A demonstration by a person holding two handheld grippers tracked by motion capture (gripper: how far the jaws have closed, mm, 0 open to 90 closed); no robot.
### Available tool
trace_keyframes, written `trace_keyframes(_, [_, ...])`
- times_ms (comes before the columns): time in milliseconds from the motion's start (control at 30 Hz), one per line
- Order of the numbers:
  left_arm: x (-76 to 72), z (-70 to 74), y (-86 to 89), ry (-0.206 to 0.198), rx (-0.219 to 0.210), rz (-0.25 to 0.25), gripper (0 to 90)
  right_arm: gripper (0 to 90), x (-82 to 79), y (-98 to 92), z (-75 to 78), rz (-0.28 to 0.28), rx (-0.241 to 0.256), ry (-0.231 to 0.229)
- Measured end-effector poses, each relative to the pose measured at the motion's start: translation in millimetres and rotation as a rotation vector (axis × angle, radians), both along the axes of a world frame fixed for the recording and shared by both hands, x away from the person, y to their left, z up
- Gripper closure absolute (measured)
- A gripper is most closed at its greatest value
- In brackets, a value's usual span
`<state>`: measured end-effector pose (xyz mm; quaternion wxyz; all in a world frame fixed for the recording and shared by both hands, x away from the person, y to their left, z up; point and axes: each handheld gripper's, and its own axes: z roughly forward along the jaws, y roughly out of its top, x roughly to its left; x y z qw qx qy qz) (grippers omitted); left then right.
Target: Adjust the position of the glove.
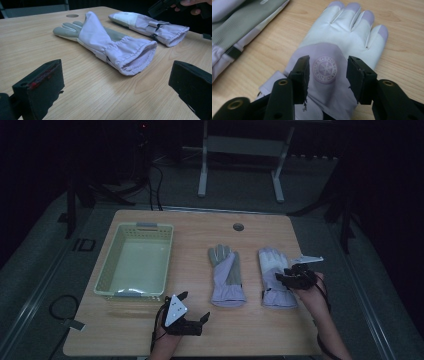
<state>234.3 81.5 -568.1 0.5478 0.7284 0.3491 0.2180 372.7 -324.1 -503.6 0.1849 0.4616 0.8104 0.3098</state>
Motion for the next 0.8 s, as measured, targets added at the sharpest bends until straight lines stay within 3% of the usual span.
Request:
trace_keyframes(167, [0.1,0.0,0.0,0.001,0.000,0.000,0.0,48.1,2.5,-6.8,-7.0,0.025,-0.012,0.011])
trace_keyframes(367, [0.3,0.0,0.0,0.002,-0.001,0.000,0.0,46.8,8.5,-6.9,-21.2,0.052,0.031,0.011])
trace_keyframes(400, [0.3,0.0,0.0,0.003,-0.001,0.000,0.0,46.8,9.6,-5.1,-24.0,0.052,0.020,0.014])
trace_keyframes(467, [0.2,0.0,0.0,0.002,0.000,0.000,0.0,53.2,11.3,-1.9,-30.1,0.057,0.001,0.028])
trace_keyframes(500, [0.1,0.0,-0.1,0.001,0.000,0.000,0.0,60.2,11.8,-2.0,-31.3,0.060,0.009,0.037])
trace_keyframes(600, [-0.1,0.0,0.0,0.000,-0.001,-0.002,0.0,69.9,11.3,-2.7,-31.7,0.034,0.047,0.070])
trace_keyframes(800, [-0.2,0.0,-0.2,0.001,-0.001,-0.002,0.0,78.4,6.8,8.0,-23.3,-0.022,0.004,0.051])
